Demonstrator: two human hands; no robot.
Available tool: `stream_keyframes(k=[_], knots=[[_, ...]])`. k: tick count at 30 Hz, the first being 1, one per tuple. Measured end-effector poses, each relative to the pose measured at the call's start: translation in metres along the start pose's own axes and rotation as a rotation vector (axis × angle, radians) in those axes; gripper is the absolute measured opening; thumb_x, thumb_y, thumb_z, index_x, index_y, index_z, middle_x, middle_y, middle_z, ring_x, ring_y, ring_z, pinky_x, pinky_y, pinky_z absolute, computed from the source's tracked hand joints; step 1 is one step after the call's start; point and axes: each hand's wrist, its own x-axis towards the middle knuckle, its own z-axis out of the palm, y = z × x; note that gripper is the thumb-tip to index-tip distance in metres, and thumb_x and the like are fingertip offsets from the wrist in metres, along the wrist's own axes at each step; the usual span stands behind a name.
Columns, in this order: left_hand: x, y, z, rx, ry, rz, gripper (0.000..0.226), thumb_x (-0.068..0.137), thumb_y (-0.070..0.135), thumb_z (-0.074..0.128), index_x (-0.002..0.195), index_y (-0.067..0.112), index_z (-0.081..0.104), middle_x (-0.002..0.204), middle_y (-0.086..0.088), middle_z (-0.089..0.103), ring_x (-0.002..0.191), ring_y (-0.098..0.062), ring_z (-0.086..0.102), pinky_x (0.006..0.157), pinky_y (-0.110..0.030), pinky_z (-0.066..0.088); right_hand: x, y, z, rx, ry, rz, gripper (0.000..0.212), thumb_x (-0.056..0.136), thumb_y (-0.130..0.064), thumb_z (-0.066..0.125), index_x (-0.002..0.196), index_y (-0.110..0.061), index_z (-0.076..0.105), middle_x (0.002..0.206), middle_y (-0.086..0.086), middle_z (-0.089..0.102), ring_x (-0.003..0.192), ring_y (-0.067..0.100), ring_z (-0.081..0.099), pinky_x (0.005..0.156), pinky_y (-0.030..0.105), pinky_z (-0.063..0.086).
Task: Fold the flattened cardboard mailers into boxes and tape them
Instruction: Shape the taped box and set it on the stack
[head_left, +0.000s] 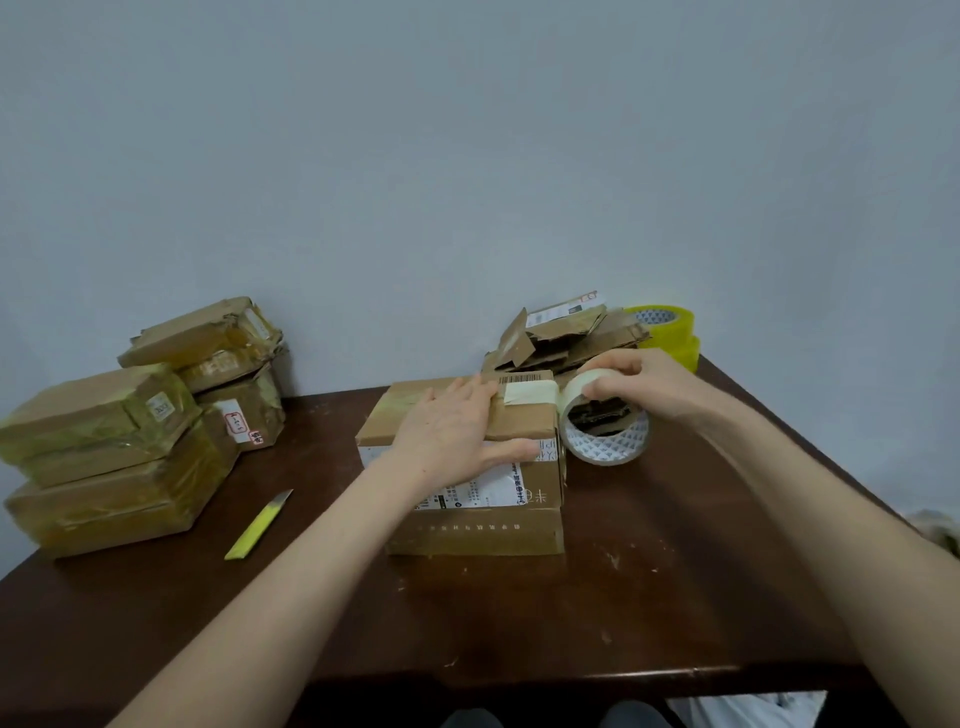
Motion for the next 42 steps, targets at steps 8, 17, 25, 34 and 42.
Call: stream_keyframes(k=[8,17,25,34,42], knots=[[0.003,0.023,0.012,0.036,0.143,-0.112,0.12,0.059,0.093,0.014,0.149,0.015,0.023,0.156,-0.004,0.024,0.143,-0.021,0.022,0.117,-0.045,0.021,-0.001,0.014,0.016,0.168,0.067,0.004,0.021,0.084,-0.015,0.068,0.105,-0.018,0.069,0.094,-0.003,0.069,0.079,0.001,0.061,0.062,0.011,0.043],[0.004,-0.015,0.006,0.015,0.163,-0.109,0.073,0.087,0.062,0.041,0.149,0.025,0.026,0.157,0.004,0.025,0.142,-0.015,0.027,0.113,-0.037,0.029,0.007,-0.001,0.07,0.284,0.126,-0.021,0.036,0.078,-0.019,0.077,0.11,-0.02,0.061,0.105,-0.003,0.064,0.091,0.009,0.061,0.067,0.018,0.044],[-0.007,-0.044,0.023,0.026,0.154,-0.101,0.072,0.089,0.066,0.036,0.151,0.036,0.012,0.16,0.007,0.011,0.146,-0.013,0.014,0.117,-0.043,0.016,0.017,0.0,0.079,0.315,0.001,0.074,0.028,0.091,-0.044,0.06,0.103,-0.021,0.072,0.094,-0.001,0.074,0.092,0.017,0.067,0.077,0.029,0.051],[-0.009,-0.045,0.025,0.038,0.185,-0.091,0.075,0.09,0.064,0.037,0.152,0.03,0.012,0.16,0.005,0.009,0.146,-0.012,0.014,0.118,-0.039,0.014,0.019,-0.004,0.066,0.137,-0.009,0.073,0.02,0.088,-0.035,0.065,0.091,-0.018,0.075,0.074,0.003,0.068,0.065,0.01,0.057,0.054,0.019,0.039],[-0.009,-0.048,0.027,0.022,0.214,-0.072,0.075,0.088,0.065,0.039,0.151,0.031,0.016,0.159,0.005,0.016,0.145,-0.011,0.017,0.118,-0.035,0.013,0.023,0.002,0.075,-0.04,0.003,0.068,0.031,0.082,-0.034,0.068,0.112,-0.024,0.07,0.106,-0.005,0.065,0.101,0.013,0.059,0.082,0.028,0.046]])
